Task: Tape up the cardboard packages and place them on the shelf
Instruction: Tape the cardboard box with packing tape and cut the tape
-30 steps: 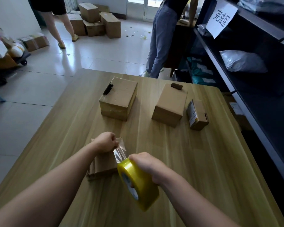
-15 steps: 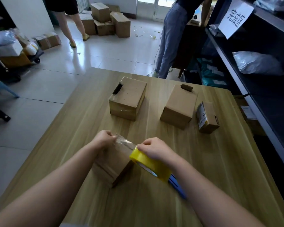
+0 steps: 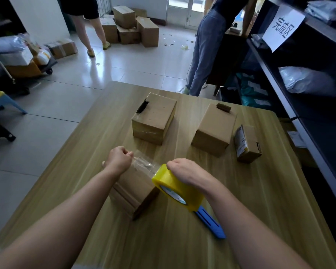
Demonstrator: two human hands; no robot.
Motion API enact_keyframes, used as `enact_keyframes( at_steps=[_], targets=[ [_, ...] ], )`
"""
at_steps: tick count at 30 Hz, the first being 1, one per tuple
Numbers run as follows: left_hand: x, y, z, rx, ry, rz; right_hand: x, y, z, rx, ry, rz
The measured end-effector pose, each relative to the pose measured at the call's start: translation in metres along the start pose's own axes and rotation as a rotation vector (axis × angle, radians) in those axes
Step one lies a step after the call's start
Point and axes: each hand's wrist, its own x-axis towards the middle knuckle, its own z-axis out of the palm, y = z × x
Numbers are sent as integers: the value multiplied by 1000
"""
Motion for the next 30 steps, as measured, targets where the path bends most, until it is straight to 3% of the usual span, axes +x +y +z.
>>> enact_keyframes(
  at_steps=[11,30],
  targets=[
    [16,-5,1,1,-52,-81,11,20,25,-98,144,72],
    [28,-16,12,5,-103,-118,23,27,45,-148,156,99]
  ],
)
